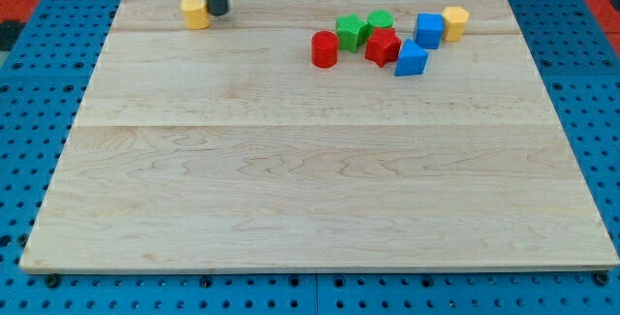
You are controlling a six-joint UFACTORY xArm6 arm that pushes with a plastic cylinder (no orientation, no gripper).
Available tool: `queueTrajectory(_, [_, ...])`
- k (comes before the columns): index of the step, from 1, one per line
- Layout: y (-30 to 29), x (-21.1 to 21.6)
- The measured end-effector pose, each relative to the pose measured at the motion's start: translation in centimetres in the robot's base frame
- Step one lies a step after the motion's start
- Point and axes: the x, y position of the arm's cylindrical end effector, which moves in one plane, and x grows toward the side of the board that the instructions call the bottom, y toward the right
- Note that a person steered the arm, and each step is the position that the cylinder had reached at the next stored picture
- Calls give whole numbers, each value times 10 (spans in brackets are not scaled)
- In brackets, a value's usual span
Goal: Slightly push the green circle into the red star
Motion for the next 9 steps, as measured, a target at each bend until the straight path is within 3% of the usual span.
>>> queueTrajectory(2, [203, -13])
queueTrajectory(3, [236, 6])
queueTrajectory(4, [233, 31])
queueTrajectory(9, [233, 34])
